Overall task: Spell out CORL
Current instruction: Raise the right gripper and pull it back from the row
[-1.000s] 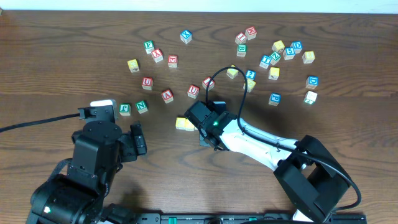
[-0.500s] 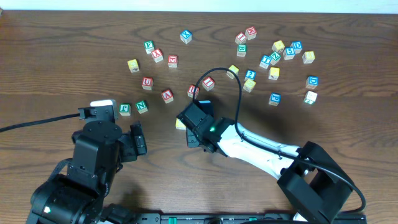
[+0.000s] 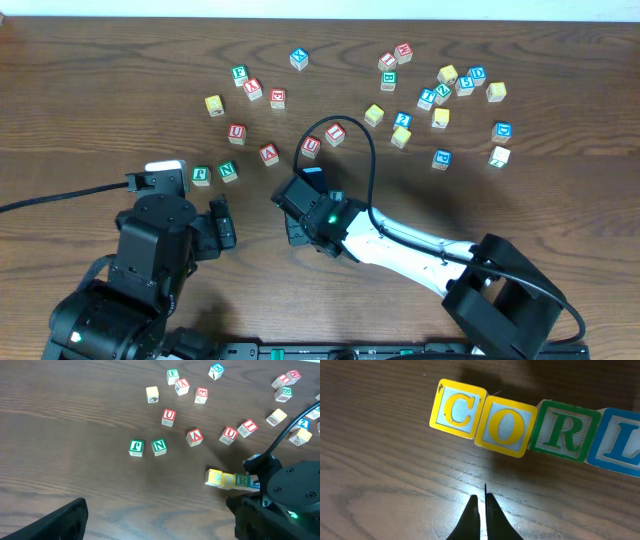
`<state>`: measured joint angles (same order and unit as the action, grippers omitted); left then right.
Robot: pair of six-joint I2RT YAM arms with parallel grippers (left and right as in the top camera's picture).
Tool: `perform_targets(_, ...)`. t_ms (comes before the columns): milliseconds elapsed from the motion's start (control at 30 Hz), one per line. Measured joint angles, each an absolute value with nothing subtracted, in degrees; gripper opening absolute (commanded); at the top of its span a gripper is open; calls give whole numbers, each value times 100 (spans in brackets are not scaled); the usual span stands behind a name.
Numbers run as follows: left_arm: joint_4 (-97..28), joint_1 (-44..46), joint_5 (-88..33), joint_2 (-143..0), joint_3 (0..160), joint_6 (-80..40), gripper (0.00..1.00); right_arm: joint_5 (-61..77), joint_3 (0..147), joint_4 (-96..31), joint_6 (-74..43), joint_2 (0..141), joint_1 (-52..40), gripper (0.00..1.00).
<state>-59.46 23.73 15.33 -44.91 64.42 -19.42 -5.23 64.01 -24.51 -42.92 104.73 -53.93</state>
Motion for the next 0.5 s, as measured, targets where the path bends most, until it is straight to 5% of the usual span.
perform_targets(500,-5946,2373,1535,-4488,6442,-1942,93,-642,6401,-2493,-4292,10575,-5393,1)
